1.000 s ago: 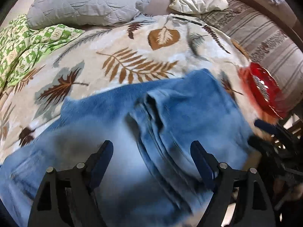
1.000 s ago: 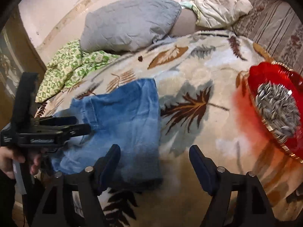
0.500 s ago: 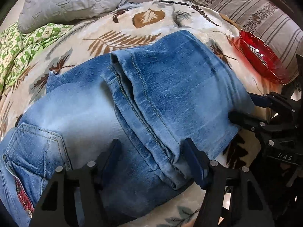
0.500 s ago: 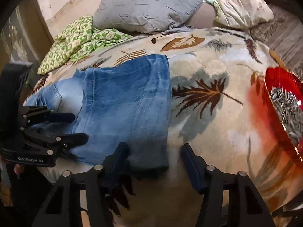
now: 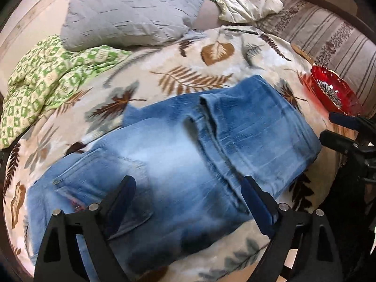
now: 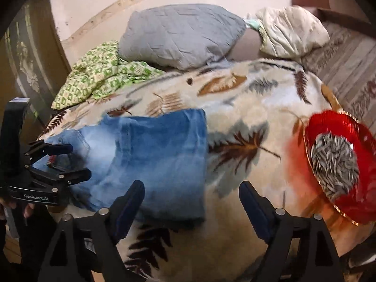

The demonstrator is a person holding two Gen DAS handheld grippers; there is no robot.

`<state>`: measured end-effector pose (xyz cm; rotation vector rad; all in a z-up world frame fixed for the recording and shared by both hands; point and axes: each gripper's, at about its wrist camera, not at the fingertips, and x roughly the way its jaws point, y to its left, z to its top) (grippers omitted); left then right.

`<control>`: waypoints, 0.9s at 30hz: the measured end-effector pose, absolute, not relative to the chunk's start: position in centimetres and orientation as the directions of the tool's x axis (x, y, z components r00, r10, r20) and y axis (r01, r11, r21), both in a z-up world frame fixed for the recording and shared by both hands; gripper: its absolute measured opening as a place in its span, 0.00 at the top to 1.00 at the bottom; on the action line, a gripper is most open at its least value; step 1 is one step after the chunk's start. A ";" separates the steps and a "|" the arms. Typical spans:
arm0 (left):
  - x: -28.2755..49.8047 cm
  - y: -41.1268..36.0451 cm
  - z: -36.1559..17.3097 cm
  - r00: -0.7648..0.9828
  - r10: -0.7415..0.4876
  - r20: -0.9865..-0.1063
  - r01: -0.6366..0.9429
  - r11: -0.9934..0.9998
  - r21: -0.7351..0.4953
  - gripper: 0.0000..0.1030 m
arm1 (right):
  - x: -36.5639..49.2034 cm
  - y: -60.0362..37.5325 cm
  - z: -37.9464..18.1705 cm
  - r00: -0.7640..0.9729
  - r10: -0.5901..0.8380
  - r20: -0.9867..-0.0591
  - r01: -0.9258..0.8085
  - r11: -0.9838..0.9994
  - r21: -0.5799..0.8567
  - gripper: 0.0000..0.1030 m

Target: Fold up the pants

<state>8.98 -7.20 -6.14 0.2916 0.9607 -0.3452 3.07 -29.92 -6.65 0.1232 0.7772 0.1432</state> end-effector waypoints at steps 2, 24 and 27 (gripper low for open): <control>8.8 -6.1 -5.5 0.536 -0.142 -0.832 0.398 0.912 0.101 0.12 | 3.3 -29.9 -6.5 0.703 0.176 -0.689 -0.079 0.982 0.169 0.18; 6.5 11.1 -2.0 0.569 0.016 -0.822 0.055 0.997 0.057 0.12 | 4.4 -23.5 -3.9 0.696 0.339 -0.633 -0.250 0.941 0.228 0.18; 5.3 12.8 -3.0 0.550 -0.011 -0.835 0.003 1.000 -0.011 0.12 | 5.4 -20.5 -2.9 0.669 0.390 -0.633 -0.317 0.920 0.231 0.18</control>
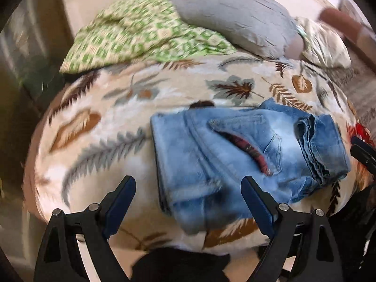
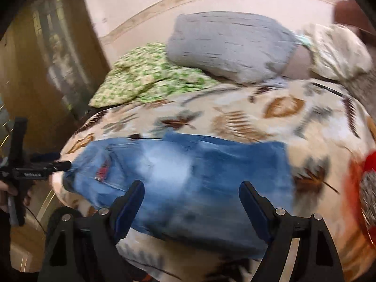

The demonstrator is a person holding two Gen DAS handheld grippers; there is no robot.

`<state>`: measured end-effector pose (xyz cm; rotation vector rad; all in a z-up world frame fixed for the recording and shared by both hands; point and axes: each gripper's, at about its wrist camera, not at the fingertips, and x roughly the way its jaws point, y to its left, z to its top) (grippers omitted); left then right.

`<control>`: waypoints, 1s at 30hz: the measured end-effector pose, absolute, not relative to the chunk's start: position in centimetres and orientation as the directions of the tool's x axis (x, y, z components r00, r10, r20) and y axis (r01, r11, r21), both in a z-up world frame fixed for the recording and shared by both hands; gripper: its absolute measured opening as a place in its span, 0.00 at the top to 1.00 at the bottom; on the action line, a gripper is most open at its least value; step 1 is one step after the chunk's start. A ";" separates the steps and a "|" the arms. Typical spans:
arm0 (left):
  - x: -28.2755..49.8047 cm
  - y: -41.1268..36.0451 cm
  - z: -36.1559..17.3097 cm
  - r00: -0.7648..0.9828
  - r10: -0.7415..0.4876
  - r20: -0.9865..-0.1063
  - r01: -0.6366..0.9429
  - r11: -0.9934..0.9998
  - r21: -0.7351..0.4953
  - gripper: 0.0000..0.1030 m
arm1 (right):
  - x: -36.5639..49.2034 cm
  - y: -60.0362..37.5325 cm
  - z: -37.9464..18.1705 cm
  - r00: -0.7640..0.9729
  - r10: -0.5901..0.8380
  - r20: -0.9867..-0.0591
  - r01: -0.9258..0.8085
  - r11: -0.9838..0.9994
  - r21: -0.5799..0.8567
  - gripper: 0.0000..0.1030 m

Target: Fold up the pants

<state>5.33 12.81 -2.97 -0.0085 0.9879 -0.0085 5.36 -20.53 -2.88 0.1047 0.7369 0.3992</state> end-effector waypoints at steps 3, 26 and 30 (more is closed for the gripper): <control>3.9 13.8 -4.7 0.533 -0.039 -0.845 -0.028 0.998 -0.064 0.12 | 5.7 -17.9 -2.3 0.646 0.426 -0.633 -0.377 0.899 0.222 0.18; 9.2 23.4 -3.6 0.556 -0.120 -0.823 -0.099 0.973 -0.209 0.12 | 2.5 -2.0 -1.2 0.479 0.542 -0.691 -0.744 0.668 0.009 0.18; 13.6 23.5 -4.6 0.507 -0.176 -0.844 -0.049 0.972 -0.232 0.12 | 0.7 2.2 -2.8 0.484 0.525 -0.700 -0.786 0.612 -0.084 0.18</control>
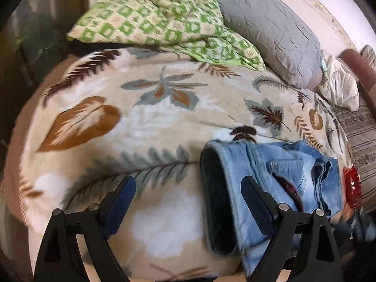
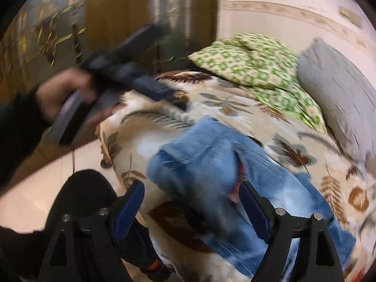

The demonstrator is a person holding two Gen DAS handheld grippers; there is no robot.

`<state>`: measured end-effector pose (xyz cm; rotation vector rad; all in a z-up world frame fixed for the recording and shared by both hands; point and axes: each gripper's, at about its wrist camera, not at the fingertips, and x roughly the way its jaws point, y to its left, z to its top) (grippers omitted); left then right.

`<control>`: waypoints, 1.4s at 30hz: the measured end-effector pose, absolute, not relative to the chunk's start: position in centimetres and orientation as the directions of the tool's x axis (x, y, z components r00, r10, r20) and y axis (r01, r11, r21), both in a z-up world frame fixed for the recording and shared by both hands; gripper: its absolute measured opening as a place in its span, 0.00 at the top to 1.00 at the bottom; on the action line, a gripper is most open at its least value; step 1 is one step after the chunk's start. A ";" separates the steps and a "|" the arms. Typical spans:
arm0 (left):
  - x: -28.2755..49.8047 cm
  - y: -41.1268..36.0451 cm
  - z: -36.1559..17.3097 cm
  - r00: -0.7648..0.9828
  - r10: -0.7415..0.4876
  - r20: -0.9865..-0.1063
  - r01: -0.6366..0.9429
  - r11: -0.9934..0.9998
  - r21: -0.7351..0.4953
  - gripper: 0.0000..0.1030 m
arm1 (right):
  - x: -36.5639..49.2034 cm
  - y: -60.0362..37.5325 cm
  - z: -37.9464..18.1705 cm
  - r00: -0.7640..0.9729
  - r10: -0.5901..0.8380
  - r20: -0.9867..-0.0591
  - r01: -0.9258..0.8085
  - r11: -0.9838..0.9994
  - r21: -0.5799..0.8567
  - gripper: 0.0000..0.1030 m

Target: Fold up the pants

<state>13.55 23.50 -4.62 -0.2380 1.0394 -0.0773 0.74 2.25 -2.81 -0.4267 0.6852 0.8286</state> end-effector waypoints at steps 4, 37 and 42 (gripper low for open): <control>16.5 22.4 -6.5 0.438 -0.269 -0.858 0.017 0.956 -0.292 0.12 | -0.3 6.3 -5.0 0.499 0.486 -0.717 -0.807 0.562 -0.181 0.18; 16.1 0.0 4.4 0.358 -0.490 -0.795 0.559 0.794 -0.239 0.87 | 1.2 -12.0 -1.1 0.708 0.551 -0.442 -0.476 0.834 0.278 0.78; 17.1 -10.4 3.8 0.266 -0.512 -0.817 0.659 0.715 -0.234 0.87 | 0.7 -21.1 -2.1 0.764 0.490 -0.420 -0.319 0.852 0.415 0.78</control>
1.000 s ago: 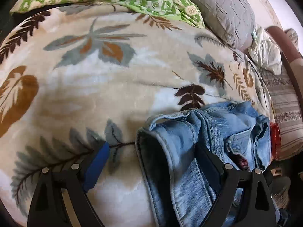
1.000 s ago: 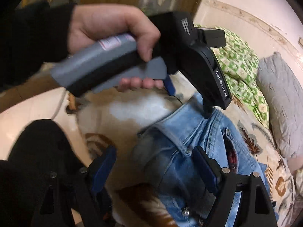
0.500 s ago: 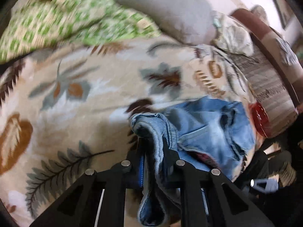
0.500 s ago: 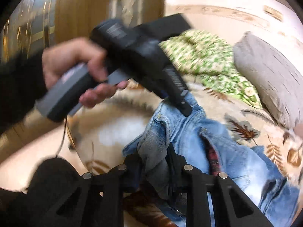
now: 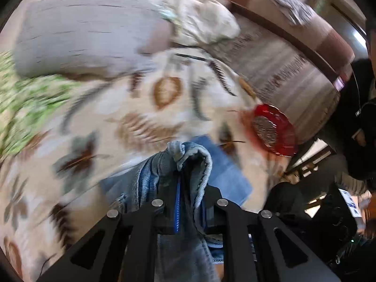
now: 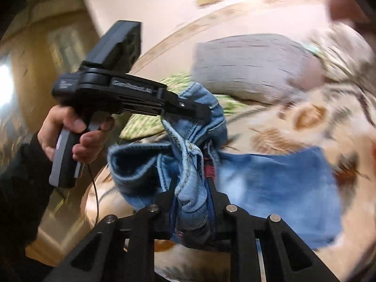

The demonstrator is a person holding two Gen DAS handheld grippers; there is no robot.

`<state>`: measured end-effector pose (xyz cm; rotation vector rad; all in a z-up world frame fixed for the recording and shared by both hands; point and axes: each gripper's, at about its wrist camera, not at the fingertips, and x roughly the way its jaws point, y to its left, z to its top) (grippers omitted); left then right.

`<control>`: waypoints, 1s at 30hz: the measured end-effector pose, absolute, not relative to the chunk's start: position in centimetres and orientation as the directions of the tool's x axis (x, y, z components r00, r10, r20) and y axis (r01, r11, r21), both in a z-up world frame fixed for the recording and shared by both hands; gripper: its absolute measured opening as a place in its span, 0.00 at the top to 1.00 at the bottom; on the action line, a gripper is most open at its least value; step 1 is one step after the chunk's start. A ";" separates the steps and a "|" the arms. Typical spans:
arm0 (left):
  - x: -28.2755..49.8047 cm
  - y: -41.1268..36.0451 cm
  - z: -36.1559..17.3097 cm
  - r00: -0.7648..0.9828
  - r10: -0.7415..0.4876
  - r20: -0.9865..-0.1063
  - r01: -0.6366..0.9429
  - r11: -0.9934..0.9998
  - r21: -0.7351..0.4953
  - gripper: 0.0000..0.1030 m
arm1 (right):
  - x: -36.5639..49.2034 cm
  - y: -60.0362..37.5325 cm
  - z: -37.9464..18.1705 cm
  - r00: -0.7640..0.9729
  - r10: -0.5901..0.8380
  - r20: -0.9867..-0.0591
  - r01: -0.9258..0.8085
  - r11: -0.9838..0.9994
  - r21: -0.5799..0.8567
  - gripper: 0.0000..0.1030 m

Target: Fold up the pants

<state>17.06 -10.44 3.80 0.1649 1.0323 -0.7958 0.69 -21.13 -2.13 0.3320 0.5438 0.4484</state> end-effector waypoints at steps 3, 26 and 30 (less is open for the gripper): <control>18.0 -16.3 1.8 0.199 -0.508 -0.838 0.684 0.684 -0.253 0.88 | 0.8 -26.0 -4.0 0.784 0.443 -0.435 -0.206 0.846 0.492 0.78; 17.9 -11.9 2.5 0.314 -0.475 -0.822 0.598 0.771 -0.218 0.12 | -1.4 -35.5 -4.8 0.790 0.358 -0.497 -0.007 0.817 0.577 0.11; 13.4 -8.3 1.5 0.300 -0.464 -0.834 0.644 0.743 -0.181 0.12 | 0.0 -34.6 -4.2 0.773 0.437 -0.461 -0.063 0.775 0.629 0.11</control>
